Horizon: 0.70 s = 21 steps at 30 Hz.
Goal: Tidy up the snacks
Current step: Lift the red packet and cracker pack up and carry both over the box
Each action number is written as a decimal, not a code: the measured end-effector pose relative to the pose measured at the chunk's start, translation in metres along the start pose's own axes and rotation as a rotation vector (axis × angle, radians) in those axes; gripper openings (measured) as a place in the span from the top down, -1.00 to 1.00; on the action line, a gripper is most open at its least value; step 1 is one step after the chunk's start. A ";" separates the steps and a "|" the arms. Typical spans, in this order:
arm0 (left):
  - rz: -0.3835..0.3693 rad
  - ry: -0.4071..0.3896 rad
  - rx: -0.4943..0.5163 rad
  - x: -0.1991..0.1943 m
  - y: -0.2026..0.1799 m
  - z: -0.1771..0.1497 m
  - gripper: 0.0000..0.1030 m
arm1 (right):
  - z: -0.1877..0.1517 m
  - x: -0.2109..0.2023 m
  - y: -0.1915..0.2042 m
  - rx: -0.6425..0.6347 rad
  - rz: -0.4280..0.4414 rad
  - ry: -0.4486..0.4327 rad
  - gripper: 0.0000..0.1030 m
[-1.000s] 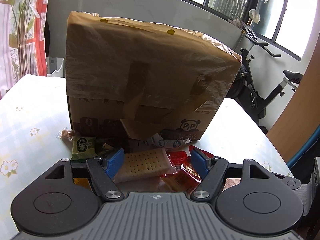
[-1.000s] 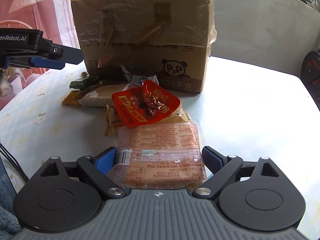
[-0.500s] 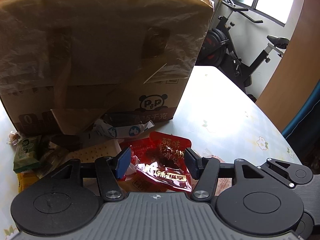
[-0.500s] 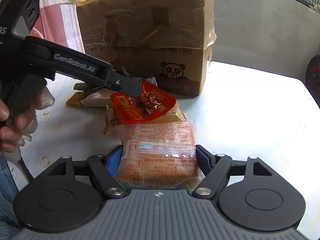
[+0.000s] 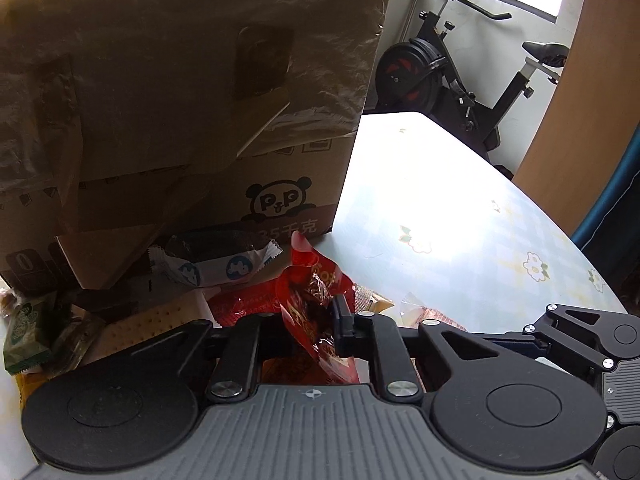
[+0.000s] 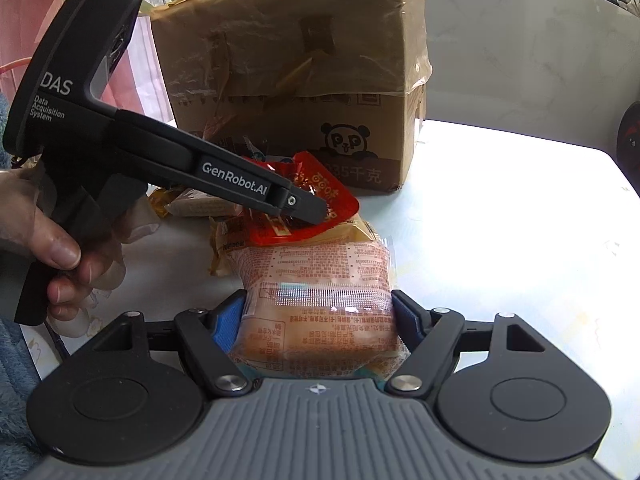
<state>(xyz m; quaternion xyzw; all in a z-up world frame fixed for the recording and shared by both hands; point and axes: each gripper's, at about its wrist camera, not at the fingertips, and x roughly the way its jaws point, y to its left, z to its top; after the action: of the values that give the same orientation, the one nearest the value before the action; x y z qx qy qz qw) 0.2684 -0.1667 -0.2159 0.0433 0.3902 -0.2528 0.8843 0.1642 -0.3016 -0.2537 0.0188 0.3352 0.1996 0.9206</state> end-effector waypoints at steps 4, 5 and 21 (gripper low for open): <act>-0.008 -0.034 -0.044 -0.016 0.007 -0.002 0.75 | 0.000 0.000 0.000 0.000 0.000 0.000 -0.49; -0.006 -0.040 -0.049 -0.019 0.008 -0.003 0.75 | 0.000 0.000 0.000 0.000 0.000 0.000 -0.49; 0.054 -0.143 -0.140 -0.083 0.039 -0.016 0.75 | 0.004 -0.001 -0.003 0.020 -0.037 0.026 -0.46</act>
<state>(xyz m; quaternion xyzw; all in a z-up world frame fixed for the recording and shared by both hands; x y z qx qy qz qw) 0.2295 -0.0943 -0.1721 -0.0261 0.3413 -0.2036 0.9173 0.1670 -0.3040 -0.2502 0.0193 0.3495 0.1793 0.9194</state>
